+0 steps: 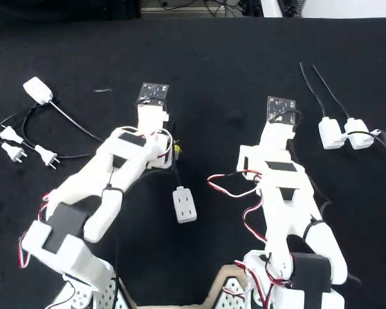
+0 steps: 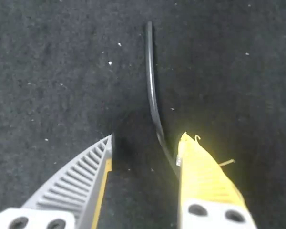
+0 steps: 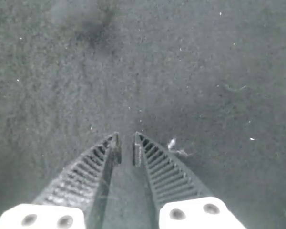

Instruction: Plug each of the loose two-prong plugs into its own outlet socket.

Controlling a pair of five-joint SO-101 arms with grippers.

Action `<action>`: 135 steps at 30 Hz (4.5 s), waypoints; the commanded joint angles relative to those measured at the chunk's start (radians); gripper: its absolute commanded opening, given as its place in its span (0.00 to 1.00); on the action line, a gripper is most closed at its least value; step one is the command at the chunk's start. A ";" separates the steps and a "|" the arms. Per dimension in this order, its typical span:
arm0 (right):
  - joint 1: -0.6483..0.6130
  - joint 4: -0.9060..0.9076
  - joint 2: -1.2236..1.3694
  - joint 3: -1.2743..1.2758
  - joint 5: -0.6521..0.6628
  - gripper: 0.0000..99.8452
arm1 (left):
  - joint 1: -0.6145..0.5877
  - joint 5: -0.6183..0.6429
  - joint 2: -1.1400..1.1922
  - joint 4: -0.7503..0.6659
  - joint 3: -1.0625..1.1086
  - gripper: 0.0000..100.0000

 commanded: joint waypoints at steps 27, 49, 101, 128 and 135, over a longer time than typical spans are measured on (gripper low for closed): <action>-0.057 -0.026 -0.002 -0.061 0.000 0.05 | -0.277 -0.011 -0.175 0.454 -0.022 0.22; -0.364 0.146 -0.193 0.036 0.183 0.05 | -0.325 -0.183 -0.744 0.407 0.274 0.22; -0.692 0.292 -0.595 0.263 0.463 0.17 | -0.441 0.106 -0.184 0.287 0.189 0.22; -0.758 0.330 -0.305 0.180 0.626 0.17 | -0.433 -0.103 -0.184 0.293 0.179 0.22; -0.615 0.244 -0.243 0.145 0.626 0.17 | -0.432 -0.106 -0.184 0.348 0.162 0.22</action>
